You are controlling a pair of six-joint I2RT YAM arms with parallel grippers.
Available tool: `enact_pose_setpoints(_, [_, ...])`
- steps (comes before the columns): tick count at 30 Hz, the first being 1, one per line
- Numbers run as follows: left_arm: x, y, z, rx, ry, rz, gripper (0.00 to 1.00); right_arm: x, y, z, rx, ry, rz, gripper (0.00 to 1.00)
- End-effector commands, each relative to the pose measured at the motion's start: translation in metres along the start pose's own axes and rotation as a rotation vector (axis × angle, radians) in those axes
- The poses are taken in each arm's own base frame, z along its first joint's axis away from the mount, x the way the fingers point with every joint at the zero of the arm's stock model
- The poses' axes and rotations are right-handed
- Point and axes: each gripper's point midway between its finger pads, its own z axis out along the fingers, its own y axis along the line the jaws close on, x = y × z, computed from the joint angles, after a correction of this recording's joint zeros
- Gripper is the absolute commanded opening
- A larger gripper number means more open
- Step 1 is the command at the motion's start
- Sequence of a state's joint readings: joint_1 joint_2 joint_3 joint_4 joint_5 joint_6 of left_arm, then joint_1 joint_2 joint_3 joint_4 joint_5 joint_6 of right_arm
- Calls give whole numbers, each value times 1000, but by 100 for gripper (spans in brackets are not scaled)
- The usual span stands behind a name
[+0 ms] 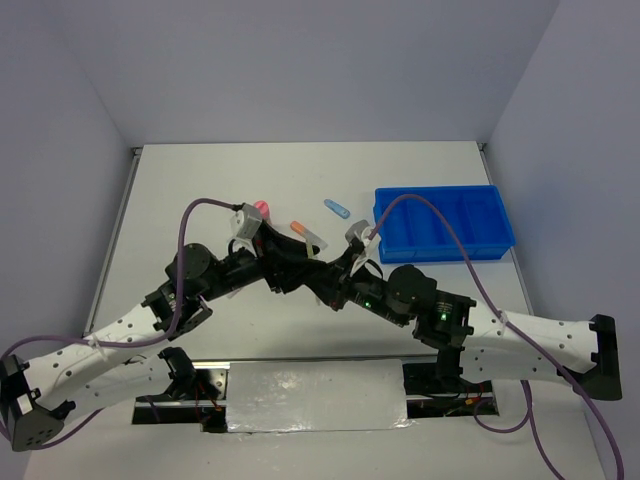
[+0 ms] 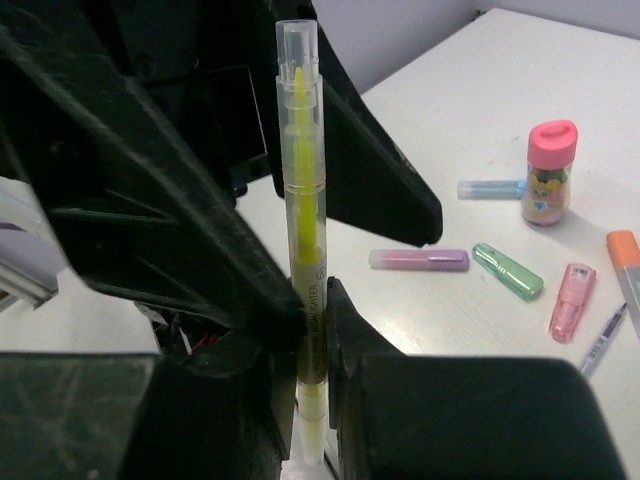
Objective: Sort the stationery into containers
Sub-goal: Close the pen cap on the pen.
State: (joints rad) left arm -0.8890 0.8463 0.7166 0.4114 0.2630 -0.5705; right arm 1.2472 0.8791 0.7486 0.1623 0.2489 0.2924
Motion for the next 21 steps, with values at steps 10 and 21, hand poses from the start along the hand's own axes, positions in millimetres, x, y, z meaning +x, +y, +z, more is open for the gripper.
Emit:
enact_pose_setpoints(10, [-44, -8, -3, -57, -66, 77, 77, -2, -6, -2, 14, -19, -2, 0])
enact_pose_setpoints(21, [-41, 2, -2, -105, -62, 70, 60, -1, 1, 1, -19, -2, -9, 0])
